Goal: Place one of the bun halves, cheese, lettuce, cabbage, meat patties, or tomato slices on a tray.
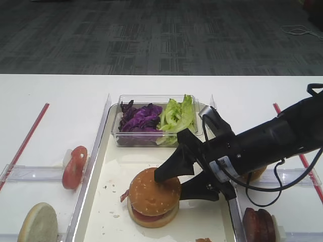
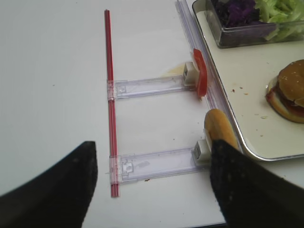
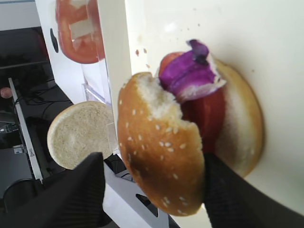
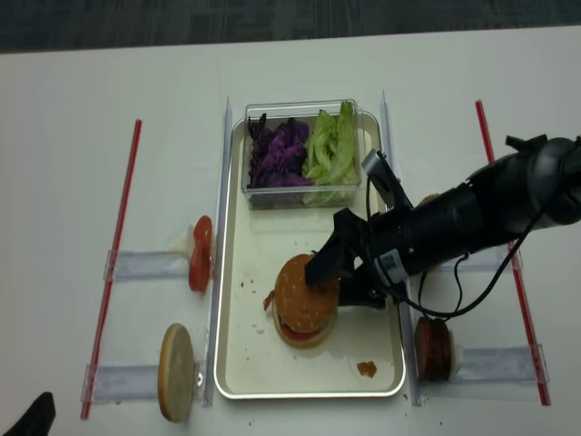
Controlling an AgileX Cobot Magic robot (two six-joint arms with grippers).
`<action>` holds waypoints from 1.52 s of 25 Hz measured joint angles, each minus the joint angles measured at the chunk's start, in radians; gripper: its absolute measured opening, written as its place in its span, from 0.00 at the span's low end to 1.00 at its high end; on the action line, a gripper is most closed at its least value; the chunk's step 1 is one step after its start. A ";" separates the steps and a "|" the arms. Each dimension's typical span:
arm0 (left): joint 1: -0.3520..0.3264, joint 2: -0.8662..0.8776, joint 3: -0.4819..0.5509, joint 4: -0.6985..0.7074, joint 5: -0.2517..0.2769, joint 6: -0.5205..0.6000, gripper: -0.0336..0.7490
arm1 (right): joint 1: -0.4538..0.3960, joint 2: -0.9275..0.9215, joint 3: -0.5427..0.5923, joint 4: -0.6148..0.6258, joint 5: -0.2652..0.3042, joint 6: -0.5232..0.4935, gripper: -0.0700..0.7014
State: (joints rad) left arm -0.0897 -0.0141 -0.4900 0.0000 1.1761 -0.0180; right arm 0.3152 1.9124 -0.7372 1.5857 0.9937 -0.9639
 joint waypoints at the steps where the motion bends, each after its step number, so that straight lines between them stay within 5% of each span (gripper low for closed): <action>1: 0.000 0.000 0.000 0.000 0.000 0.000 0.64 | 0.000 -0.003 0.000 -0.006 -0.004 0.005 0.69; 11: 0.000 0.000 0.000 0.000 0.000 0.000 0.64 | 0.000 -0.053 -0.073 -0.190 -0.072 0.155 0.69; 22: 0.000 0.000 0.000 0.000 0.000 0.000 0.64 | 0.000 -0.075 -0.200 -0.429 -0.074 0.374 0.69; 38: 0.000 0.000 0.000 0.000 0.000 0.000 0.64 | 0.000 -0.075 -0.475 -0.825 0.137 0.718 0.69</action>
State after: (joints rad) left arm -0.0897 -0.0141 -0.4900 0.0000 1.1761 -0.0180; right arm 0.3152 1.8370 -1.2124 0.7604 1.1307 -0.2459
